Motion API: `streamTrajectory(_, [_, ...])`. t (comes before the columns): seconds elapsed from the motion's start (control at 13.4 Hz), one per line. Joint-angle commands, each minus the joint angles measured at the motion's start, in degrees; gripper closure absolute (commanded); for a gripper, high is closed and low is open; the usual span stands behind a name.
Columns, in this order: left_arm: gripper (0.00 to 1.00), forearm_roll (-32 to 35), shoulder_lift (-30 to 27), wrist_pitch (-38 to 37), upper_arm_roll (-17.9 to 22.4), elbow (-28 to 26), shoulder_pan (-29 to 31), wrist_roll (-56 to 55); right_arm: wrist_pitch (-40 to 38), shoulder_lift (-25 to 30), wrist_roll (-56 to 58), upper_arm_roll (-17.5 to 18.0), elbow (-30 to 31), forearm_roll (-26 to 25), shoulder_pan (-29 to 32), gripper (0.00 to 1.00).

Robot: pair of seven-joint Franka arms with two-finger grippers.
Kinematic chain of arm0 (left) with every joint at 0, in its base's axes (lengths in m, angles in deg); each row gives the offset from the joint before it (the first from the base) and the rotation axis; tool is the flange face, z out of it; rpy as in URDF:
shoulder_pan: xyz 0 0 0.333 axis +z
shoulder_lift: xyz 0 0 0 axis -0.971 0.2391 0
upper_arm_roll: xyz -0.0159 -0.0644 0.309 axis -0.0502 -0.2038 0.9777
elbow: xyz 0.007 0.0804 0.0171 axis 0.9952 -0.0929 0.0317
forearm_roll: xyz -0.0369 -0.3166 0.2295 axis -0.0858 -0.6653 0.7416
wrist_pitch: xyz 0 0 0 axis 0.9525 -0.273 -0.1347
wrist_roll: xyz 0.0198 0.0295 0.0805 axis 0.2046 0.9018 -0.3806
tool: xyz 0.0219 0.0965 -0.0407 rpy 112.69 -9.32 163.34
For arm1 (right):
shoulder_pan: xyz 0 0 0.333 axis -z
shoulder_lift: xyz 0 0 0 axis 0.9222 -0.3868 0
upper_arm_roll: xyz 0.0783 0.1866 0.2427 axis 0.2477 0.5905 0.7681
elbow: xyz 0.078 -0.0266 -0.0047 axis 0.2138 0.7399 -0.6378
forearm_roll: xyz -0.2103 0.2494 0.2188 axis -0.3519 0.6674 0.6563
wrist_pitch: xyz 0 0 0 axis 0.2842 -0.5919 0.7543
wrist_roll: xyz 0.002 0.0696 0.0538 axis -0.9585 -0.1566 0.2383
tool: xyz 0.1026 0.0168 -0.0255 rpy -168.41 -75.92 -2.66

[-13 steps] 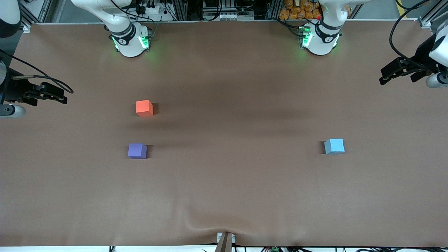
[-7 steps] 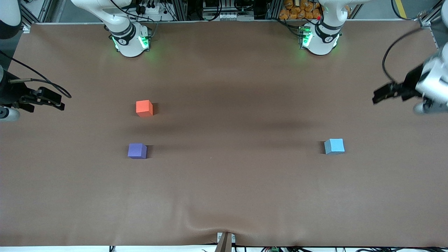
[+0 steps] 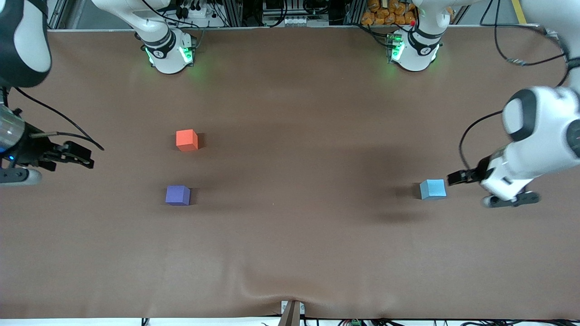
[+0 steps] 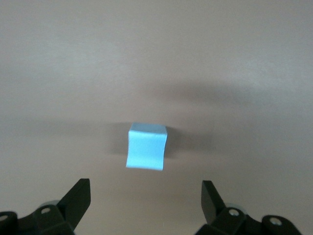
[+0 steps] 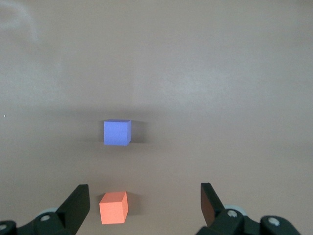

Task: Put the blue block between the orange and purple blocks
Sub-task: 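Reach the left gripper down to the light blue cube and grasp it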

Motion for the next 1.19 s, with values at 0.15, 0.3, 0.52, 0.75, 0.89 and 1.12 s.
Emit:
streamTrajectory(0.15, [0.00,4.2,2.0,13.8,-0.3,-9.5,-0.2,0.3,2.1,-2.9,-0.5,-0.1,-0.7,1.1,-1.4,0.00])
streamTrajectory(0.3, [0.00,5.6,3.3,16.9,-0.3,-11.1,-0.1,0.3,2.1,-2.9,-0.4,-0.2,-0.7,1.0,-2.0,0.00])
streamTrajectory(0.52, [0.00,5.9,4.9,19.0,-0.3,-11.7,0.4,1.2,3.3,-2.9,-0.5,-0.2,-0.7,1.1,-1.9,0.00])
streamTrajectory(0.75, [0.00,5.9,6.3,21.4,-0.3,-12.5,0.6,1.3,3.9,-3.0,-0.5,-0.2,-0.2,2.8,-1.3,0.00])
streamTrajectory(0.89, [0.00,5.9,7.5,23.3,-0.3,-12.7,0.6,1.3,3.8,-3.0,-0.5,-0.2,0.1,5.0,-0.4,0.00])
streamTrajectory(1.12, [0.00,5.9,8.6,24.3,-0.3,-12.8,0.7,1.3,3.8,-3.0,-0.6,-0.2,0.1,5.5,-0.3,0.00])
